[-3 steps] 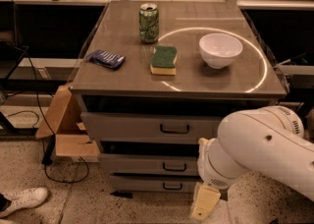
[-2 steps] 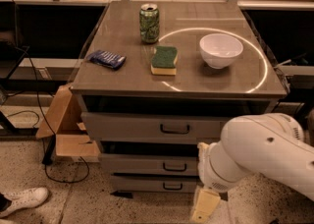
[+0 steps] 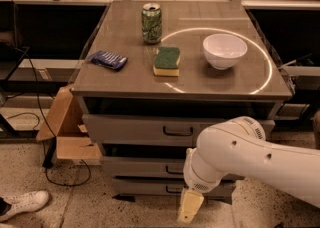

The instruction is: Open middle drawer

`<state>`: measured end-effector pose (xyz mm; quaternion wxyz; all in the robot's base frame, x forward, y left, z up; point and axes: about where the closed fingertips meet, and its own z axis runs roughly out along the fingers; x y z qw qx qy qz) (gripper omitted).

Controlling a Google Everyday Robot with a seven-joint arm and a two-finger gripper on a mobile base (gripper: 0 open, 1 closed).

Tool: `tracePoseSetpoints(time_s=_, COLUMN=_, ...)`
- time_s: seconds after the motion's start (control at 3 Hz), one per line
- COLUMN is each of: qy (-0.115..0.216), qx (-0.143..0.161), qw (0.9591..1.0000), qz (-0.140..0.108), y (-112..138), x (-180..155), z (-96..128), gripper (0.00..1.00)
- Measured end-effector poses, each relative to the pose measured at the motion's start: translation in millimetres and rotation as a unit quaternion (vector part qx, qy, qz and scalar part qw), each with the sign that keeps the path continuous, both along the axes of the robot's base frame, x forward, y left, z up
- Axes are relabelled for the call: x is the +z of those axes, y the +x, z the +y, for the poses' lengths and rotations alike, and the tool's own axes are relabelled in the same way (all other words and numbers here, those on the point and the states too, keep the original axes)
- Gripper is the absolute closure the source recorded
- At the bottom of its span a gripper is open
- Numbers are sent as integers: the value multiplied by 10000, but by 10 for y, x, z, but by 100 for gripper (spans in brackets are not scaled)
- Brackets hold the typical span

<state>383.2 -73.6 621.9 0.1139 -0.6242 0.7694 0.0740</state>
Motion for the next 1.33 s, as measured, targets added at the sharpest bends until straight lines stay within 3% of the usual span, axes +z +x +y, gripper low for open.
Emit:
tracePoseSetpoints(time_s=0.67, qy=40, qx=97, qw=9998, qz=140, y=-83, x=-160, z=19, gripper=0)
tracePoseSetpoints(time_s=1.0, qy=40, qx=172, qw=9994, qz=296, y=-107, x=-431, z=93, gripper=0)
tracePoseSetpoints(time_s=1.33, qy=70, qx=255, qw=9983, qz=515, y=-8, x=-912, z=294, gripper=0)
